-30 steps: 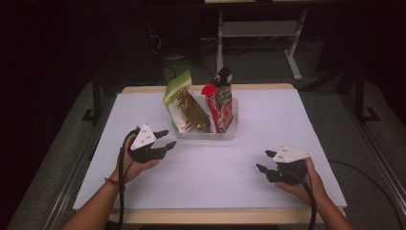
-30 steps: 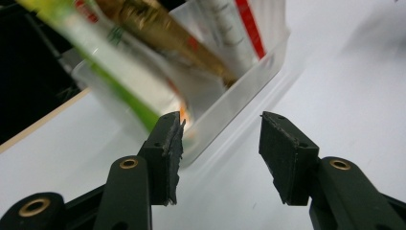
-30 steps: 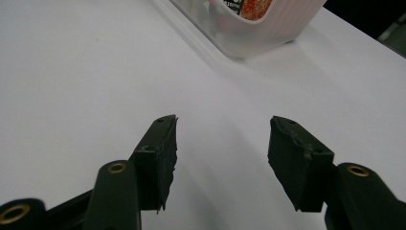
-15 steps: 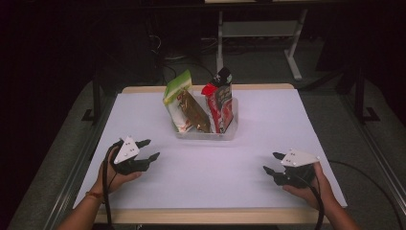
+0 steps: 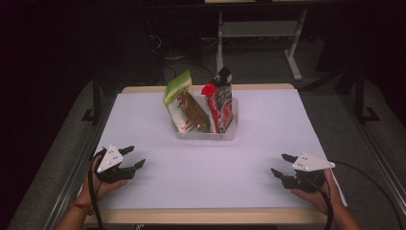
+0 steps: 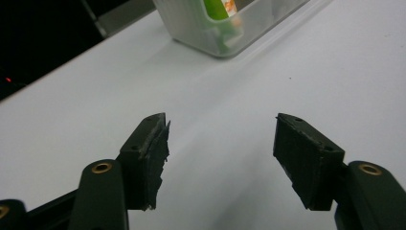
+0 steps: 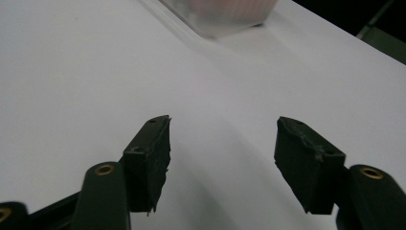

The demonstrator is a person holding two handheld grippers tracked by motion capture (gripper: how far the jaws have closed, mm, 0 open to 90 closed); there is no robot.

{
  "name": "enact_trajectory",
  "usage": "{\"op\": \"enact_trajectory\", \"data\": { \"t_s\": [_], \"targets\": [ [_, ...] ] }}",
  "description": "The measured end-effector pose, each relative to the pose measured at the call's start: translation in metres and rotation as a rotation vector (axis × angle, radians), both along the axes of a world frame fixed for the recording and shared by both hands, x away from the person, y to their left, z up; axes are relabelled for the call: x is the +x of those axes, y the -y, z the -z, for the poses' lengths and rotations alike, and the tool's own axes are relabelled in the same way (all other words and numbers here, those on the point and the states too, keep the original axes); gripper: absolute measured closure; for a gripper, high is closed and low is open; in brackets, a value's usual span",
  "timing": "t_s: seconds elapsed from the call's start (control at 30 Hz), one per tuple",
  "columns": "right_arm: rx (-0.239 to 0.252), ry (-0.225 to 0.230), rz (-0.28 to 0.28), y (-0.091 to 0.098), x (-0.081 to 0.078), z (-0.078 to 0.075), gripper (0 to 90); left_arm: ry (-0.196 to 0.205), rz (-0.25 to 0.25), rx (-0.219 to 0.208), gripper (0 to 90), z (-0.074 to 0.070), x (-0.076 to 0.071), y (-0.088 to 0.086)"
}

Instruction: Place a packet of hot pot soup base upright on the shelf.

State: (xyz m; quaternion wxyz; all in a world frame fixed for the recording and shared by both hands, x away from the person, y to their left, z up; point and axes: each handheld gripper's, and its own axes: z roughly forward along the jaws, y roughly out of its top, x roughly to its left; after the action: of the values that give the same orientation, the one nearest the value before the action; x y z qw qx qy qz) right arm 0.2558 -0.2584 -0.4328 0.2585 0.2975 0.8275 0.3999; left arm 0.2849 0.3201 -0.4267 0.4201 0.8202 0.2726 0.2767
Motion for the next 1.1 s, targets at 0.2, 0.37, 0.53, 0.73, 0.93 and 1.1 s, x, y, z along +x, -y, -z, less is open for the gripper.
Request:
{"op": "enact_trajectory", "data": {
  "t_s": [0.2,0.37,0.53,0.73,0.93,1.1],
  "targets": [
    [0.017,0.015,0.034,0.008,-0.004,0.001,31.3,-0.006,-0.018,-0.039,33.6,0.004,-0.007,-0.015],
    [0.035,0.033,0.076,0.015,-0.009,0.002,27.2,-0.012,-0.043,-0.071,32.0,0.007,-0.013,-0.027],
    [0.069,0.051,0.124,0.025,-0.014,0.006,25.8,-0.012,-0.064,-0.115,30.0,0.009,-0.021,-0.038],
    [0.115,0.063,0.190,0.037,-0.021,0.013,25.4,-0.013,-0.098,-0.191,28.5,0.012,-0.030,-0.055],
    [0.162,0.091,0.270,0.048,-0.030,0.016,25.3,-0.012,-0.134,-0.255,27.7,0.016,-0.037,-0.068],
    [0.181,0.100,0.293,0.050,-0.037,0.020,25.4,0.005,-0.143,-0.290,27.4,0.012,-0.040,-0.071]
  ]
}}
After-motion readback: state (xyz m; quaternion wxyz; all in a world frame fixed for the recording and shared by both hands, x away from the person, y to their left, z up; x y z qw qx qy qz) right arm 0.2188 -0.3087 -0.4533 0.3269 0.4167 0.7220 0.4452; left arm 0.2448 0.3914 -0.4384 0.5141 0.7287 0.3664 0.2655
